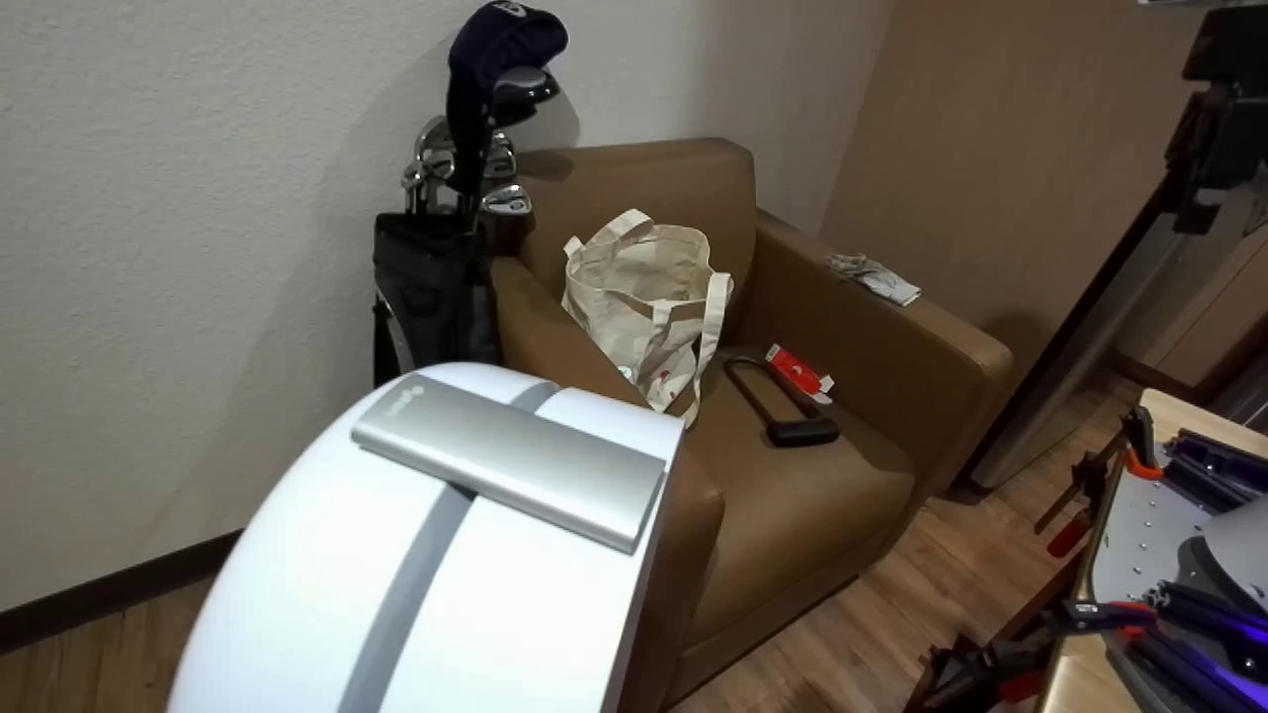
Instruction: Move the glove to the left armrest
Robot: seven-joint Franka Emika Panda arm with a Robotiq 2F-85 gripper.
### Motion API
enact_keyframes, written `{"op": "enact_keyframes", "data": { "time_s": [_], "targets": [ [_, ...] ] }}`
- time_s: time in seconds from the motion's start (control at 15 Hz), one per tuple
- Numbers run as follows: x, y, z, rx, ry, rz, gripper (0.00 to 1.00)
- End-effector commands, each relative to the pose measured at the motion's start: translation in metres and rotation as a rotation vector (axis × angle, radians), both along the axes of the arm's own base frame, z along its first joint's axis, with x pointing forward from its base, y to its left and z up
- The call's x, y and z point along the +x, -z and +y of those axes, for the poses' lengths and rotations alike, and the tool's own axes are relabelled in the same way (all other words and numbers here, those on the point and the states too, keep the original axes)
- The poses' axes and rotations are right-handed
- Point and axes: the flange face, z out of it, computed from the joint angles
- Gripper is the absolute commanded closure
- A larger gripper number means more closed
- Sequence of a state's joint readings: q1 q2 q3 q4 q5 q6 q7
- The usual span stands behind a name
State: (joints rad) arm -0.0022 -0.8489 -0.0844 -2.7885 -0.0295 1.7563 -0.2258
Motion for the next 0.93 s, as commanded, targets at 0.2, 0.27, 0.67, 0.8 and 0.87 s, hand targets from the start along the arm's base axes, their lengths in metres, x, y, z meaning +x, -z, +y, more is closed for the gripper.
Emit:
{"op": "enact_keyframes", "data": {
  "time_s": [0.2,0.27,0.67,0.8,0.87],
  "targets": [
    [0.051,0.013,-0.023,0.037,0.117,-0.128,0.0],
    [0.06,0.016,-0.033,0.044,0.14,-0.156,0.0],
    [0.116,0.058,-0.114,0.039,0.281,-0.225,0.0],
    [0.133,0.075,-0.149,0.028,0.338,-0.212,0.0],
    [0.139,0.083,-0.165,0.042,0.361,-0.191,0.0]
  ]
}}
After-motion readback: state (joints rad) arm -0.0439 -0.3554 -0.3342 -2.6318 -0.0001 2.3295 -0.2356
